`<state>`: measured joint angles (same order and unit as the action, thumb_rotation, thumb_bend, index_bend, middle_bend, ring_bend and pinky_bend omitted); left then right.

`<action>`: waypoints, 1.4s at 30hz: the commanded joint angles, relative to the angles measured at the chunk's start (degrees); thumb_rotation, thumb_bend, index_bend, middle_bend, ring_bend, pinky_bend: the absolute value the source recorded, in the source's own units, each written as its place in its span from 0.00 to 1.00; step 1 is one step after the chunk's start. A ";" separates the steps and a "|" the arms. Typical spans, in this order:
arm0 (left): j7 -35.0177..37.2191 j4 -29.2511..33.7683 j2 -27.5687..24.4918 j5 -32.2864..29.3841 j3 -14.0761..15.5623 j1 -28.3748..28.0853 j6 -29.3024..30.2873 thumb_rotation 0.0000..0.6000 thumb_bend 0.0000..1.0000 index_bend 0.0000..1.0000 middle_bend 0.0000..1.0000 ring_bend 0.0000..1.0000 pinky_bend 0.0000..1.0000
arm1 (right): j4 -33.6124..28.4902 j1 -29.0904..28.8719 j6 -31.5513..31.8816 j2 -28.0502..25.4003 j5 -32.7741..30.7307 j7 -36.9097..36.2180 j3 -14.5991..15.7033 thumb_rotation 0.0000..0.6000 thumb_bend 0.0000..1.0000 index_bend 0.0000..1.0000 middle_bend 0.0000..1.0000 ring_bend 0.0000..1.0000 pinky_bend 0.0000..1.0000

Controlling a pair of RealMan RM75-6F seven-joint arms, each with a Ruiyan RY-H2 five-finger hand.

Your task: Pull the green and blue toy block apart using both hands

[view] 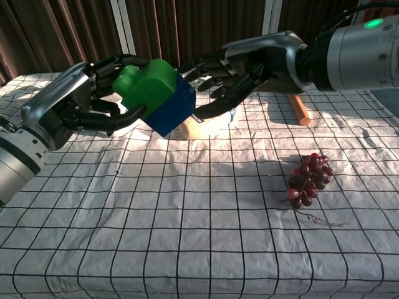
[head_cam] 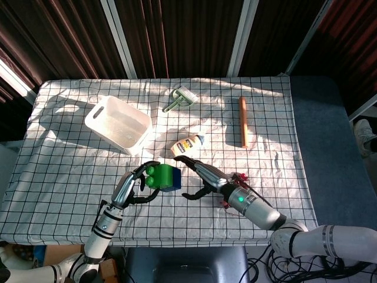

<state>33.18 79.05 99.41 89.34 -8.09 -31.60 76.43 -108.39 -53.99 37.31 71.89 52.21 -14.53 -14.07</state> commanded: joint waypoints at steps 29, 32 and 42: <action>1.08 2.38 -0.73 0.77 0.22 0.03 1.52 1.00 0.72 0.69 0.78 0.70 0.77 | 2.51 -0.23 10.52 9.73 -4.73 9.13 -0.78 1.00 0.21 0.58 0.45 0.42 0.21; 2.14 3.35 -1.21 0.32 0.07 -0.03 1.05 1.00 0.72 0.70 0.79 0.70 0.77 | 2.92 -0.06 11.33 10.50 -4.45 9.65 -1.00 1.00 0.22 0.67 0.52 0.50 0.26; 7.86 6.97 -3.62 -1.75 -1.70 0.16 0.32 1.00 0.73 0.70 0.79 0.70 0.78 | 2.76 0.73 11.40 9.39 -3.53 10.97 -1.24 1.00 0.23 0.78 0.60 0.59 0.31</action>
<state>39.73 85.12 96.52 87.91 -9.30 -31.56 76.67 -105.55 -53.36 48.62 81.43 48.66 -3.71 -15.28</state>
